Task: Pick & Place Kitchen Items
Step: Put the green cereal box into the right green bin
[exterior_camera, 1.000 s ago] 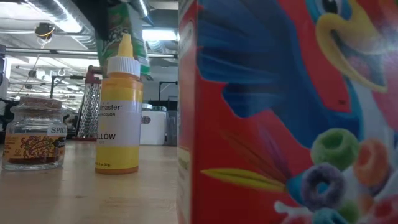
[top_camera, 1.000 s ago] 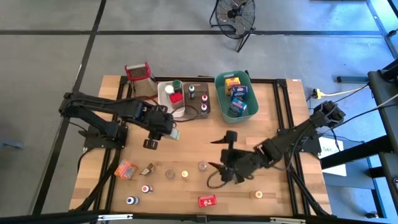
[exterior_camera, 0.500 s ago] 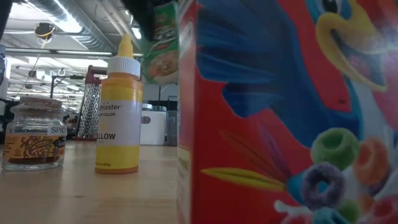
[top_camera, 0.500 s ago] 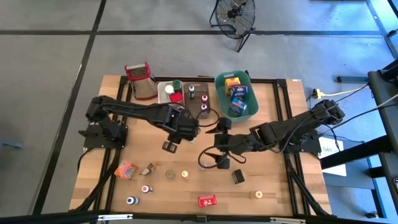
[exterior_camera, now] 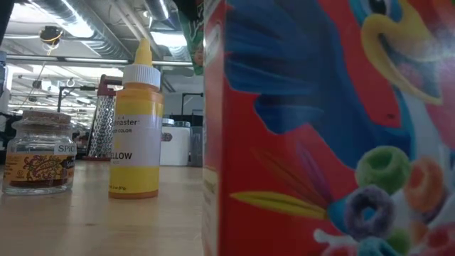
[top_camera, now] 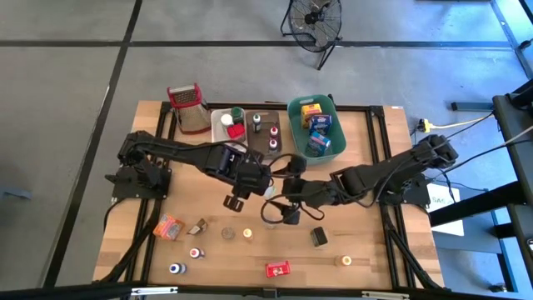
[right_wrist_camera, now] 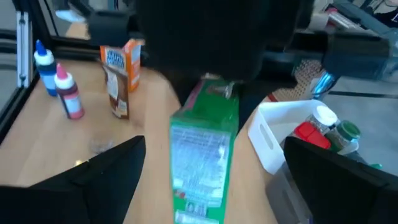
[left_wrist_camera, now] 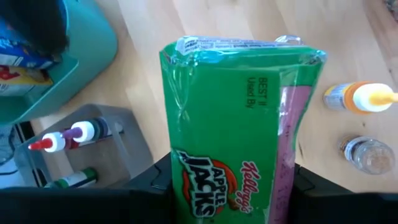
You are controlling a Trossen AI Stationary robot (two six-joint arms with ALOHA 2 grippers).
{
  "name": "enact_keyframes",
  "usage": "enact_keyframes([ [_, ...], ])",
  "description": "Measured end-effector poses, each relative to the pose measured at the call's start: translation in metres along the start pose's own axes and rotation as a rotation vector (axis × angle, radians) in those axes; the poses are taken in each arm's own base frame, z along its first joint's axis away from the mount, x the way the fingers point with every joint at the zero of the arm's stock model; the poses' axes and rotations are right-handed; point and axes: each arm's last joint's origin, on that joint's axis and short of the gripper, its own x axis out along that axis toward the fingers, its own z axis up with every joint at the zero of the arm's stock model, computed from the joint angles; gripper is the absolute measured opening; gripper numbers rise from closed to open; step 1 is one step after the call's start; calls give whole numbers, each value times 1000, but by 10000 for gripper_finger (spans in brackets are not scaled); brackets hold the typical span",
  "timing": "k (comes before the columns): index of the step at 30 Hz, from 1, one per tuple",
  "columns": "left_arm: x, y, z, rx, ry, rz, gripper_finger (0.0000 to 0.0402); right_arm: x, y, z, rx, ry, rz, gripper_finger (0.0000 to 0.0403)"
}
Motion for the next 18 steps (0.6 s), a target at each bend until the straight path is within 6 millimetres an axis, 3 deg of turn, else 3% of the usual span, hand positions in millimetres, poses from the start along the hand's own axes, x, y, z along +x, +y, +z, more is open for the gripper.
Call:
enact_keyframes([
  [11,0,1,3,36,-25,24,145,26,1,-4,-32,-21,-24,385],
  [18,0,-1,3,52,-27,21,144,29,-2,-3,-39,-18,37,385],
])
